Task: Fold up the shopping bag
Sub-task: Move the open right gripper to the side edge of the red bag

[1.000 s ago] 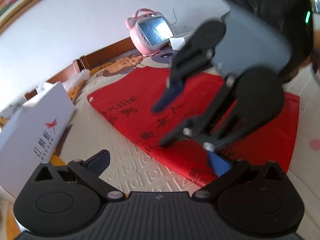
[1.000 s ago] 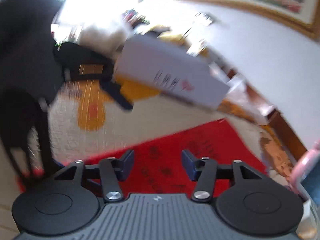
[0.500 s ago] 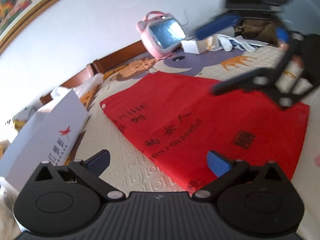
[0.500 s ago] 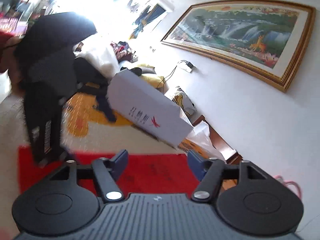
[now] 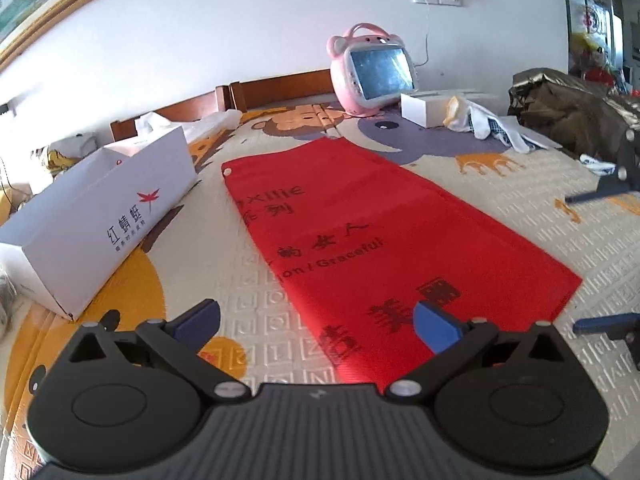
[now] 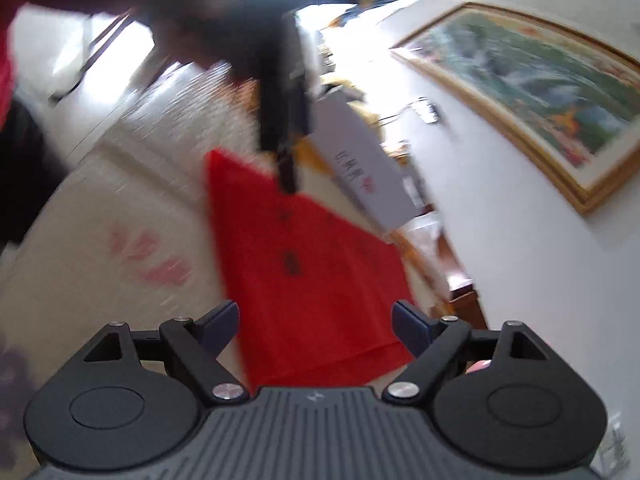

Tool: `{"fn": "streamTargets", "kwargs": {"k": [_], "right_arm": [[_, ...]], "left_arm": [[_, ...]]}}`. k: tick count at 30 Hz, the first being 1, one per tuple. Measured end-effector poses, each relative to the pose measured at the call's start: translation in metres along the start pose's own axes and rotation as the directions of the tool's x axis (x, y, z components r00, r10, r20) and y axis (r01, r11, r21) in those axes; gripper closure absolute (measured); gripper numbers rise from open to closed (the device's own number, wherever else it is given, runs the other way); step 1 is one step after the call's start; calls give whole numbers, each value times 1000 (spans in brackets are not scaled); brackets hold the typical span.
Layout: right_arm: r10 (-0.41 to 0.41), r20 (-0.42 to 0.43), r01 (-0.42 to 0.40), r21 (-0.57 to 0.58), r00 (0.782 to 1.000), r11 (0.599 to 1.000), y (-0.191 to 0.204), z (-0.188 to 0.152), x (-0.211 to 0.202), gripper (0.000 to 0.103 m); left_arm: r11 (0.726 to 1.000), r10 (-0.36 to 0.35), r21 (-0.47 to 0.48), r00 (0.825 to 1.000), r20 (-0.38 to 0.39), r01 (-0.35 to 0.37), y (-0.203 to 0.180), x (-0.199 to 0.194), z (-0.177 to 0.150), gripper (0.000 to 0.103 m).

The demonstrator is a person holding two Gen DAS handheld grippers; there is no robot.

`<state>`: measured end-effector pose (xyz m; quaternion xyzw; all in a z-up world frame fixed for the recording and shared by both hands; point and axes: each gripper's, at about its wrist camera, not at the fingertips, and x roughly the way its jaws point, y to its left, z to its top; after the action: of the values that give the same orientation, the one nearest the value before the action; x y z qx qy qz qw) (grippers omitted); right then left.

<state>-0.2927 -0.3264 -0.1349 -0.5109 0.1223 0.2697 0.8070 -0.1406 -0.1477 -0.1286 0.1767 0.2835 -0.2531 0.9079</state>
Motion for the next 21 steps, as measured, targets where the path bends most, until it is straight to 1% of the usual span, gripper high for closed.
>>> {"fn": "streamTargets", "kwargs": {"k": [1, 3, 5, 7, 9, 11, 13, 14, 15, 18, 19, 20, 21], "right_arm": [[17, -8, -17, 6, 1000, 1000, 0, 1, -1, 29], [37, -30, -37, -14, 999, 999, -2, 4, 2, 29], [37, -56, -39, -35, 998, 999, -3, 10, 6, 29], [28, -86, -31, -35, 996, 999, -4, 15, 11, 29], [16, -96, -21, -50, 995, 999, -2, 18, 15, 29], [-5, -95, -7, -124, 995, 992, 2, 21, 19, 28], [-1, -110, -19, -179, 994, 984, 4, 24, 20, 26], [-12, -132, -23, -257, 991, 966, 7, 26, 22, 26], [-22, -148, -23, -298, 989, 954, 10, 27, 21, 26], [-49, -182, -44, -474, 982, 879, 20, 26, 24, 26], [-45, -184, -56, -512, 982, 857, 22, 26, 24, 26], [-35, -185, -76, -558, 982, 826, 24, 27, 24, 24], [-32, -184, -81, -572, 982, 816, 24, 28, 25, 21]], "left_arm": [[1000, 9, 13, 1000, -6, -8, -3, 3, 0, 1], [999, 40, 34, 999, -24, -39, -8, 13, -3, 1], [999, 45, 24, 998, -37, -44, -7, 20, -5, 0], [1000, 15, -24, 999, -52, -17, 0, 24, -6, 0], [998, -18, -66, 998, -61, 14, 7, 26, -8, 0], [994, -51, -99, 996, -69, 45, 14, 28, -9, 0], [992, -68, -115, 995, -75, 59, 17, 30, -9, 0], [991, -75, -120, 994, -78, 66, 18, 31, -9, 0], [990, -81, -120, 994, -78, 72, 18, 31, -10, 0], [992, -78, -101, 994, -73, 70, 16, 31, -10, 0], [994, -72, -91, 995, -69, 65, 14, 30, -10, 0], [995, -66, -81, 996, -66, 61, 13, 29, -10, 0], [996, -62, -75, 996, -64, 57, 11, 29, -10, 0]]}}
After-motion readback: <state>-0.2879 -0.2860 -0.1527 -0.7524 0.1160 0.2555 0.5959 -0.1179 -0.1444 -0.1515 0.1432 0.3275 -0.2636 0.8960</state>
